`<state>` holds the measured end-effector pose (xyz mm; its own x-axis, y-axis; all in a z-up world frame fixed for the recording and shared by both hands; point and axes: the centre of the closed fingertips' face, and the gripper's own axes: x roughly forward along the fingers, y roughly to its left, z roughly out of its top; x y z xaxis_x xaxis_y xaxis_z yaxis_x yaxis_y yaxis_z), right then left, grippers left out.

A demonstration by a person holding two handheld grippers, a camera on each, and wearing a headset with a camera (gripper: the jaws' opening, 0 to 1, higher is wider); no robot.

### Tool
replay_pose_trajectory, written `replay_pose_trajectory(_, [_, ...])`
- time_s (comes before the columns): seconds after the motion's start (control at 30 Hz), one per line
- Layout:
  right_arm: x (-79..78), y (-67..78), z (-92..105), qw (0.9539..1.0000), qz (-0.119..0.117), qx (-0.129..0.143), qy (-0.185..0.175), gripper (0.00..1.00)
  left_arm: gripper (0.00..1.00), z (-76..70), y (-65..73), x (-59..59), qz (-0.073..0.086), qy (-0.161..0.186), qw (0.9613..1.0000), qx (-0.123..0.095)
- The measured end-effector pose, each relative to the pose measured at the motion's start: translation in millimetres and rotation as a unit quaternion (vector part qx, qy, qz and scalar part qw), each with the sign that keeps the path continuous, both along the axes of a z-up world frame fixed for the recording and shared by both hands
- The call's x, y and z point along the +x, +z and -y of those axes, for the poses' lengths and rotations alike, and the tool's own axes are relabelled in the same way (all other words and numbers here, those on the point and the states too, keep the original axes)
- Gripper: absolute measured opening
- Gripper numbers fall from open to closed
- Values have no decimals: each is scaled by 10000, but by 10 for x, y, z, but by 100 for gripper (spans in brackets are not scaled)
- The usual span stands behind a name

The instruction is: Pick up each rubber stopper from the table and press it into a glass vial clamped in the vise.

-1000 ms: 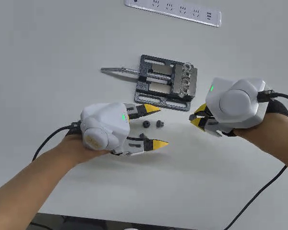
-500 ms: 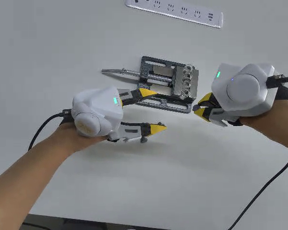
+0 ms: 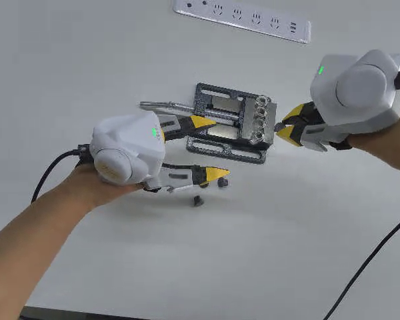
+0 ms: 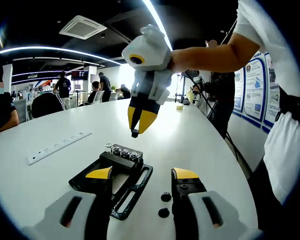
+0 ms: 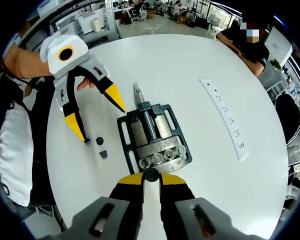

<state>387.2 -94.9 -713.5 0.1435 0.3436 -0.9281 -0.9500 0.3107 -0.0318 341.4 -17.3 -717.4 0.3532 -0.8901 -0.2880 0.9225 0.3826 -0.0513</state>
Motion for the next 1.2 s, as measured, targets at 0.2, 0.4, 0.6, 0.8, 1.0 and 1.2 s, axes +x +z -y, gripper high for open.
replay_pose_trajectory(0.2, [156,18,-44,10000,44,-8,64,11,44,-17,8,17,-4,2,10000,-25])
replay_pose_trajectory(0.4, [275,-8,-90,9999,36,-24,150,11,44,-58,-6,30,-31,44,10000,-16])
replay_pose_trajectory(0.6, [365,-60,-123,9999,8,-13,159,11,44,-80,-12,40,-45,64,10000,-24])
replay_pose_trajectory(0.8, [444,-134,-140,9998,-25,-31,184,11,44,-106,-20,66,-56,101,9999,-44])
replay_pose_trajectory(1.0, [525,-186,-158,9998,-62,-45,192,11,43,-121,-48,77,-77,107,9999,-41])
replay_pose_trajectory(1.2, [586,-275,-149,9997,-124,-99,207,11,43,-132,-79,99,-107,126,9998,-60])
